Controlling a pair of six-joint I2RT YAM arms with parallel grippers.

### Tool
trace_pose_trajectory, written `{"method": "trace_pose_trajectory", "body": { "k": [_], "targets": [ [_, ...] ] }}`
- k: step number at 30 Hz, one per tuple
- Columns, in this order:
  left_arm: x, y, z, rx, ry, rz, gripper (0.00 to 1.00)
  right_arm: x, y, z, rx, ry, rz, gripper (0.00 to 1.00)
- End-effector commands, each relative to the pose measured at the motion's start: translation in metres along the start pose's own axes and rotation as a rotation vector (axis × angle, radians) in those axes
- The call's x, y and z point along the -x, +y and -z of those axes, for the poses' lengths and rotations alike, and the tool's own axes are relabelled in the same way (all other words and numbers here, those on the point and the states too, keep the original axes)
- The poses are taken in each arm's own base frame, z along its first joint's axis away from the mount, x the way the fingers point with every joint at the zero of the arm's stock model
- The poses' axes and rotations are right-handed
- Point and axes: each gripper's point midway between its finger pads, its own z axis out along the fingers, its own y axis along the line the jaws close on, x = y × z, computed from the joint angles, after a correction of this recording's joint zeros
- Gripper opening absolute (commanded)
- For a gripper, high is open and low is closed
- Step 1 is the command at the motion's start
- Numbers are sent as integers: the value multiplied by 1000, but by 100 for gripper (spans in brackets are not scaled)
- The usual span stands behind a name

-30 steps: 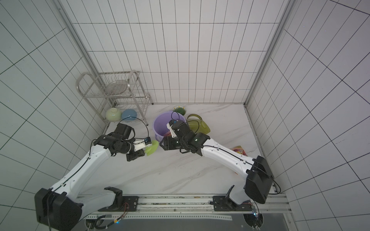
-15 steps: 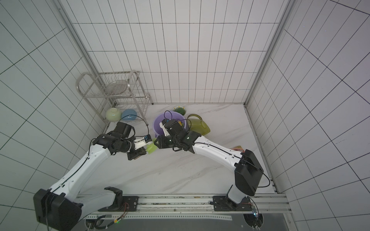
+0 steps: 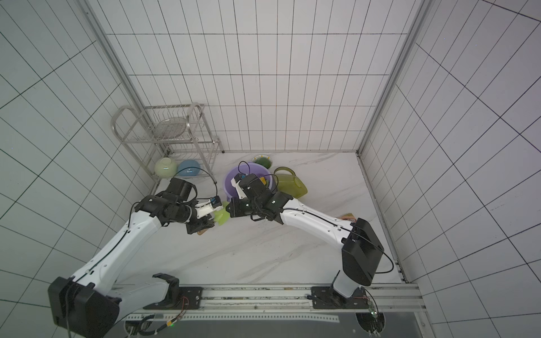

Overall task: Organize the gardening tools
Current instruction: Pick up the gardening tool from the center of the board, then place the gardening tool in the container.

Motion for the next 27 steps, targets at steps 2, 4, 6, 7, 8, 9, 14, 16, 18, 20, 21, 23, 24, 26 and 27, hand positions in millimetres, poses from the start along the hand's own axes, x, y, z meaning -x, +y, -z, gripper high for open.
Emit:
{"method": "trace_pose_trajectory", "body": {
  "k": [2,4,6,7,8,9,14,16,18,20,21,23,24,26,27],
  "targets": [
    [11,-2,8,7,-37,-24,49,11,10,14,1,-37,53,2],
    [10,-4,10,-3,-37,-32,52,13,6,19,-17,-40,63,1],
    [9,-9,11,-19,-36,-43,55,20,1,30,-46,-56,81,0],
    [8,-11,12,-29,-34,-49,55,22,-2,35,-63,-59,88,0],
    [9,-14,12,-39,-37,-56,56,25,-5,40,-77,-67,95,0],
    [7,-17,13,-51,-33,-60,57,29,-7,46,-90,-78,102,0],
    [4,-29,15,-103,-32,-82,57,47,-18,74,-136,-112,118,0],
    [3,-34,16,-129,-34,-95,57,54,-19,83,-145,-122,128,0],
    [2,-40,17,-157,-33,-104,57,63,-18,94,-146,-140,138,0],
    [0,-45,17,-176,-30,-112,56,72,-15,105,-138,-160,144,0],
    [0,-47,18,-184,-30,-116,56,77,-15,110,-134,-171,144,0],
    [-1,-50,18,-200,-28,-123,56,87,-12,122,-118,-201,141,0],
    [-2,-52,18,-209,-28,-124,55,93,-11,128,-112,-217,140,0],
    [-4,-54,18,-221,-24,-126,55,101,-12,138,-115,-240,140,0],
    [-5,-55,18,-225,-21,-128,55,105,-12,143,-119,-256,145,0]
  ]
}}
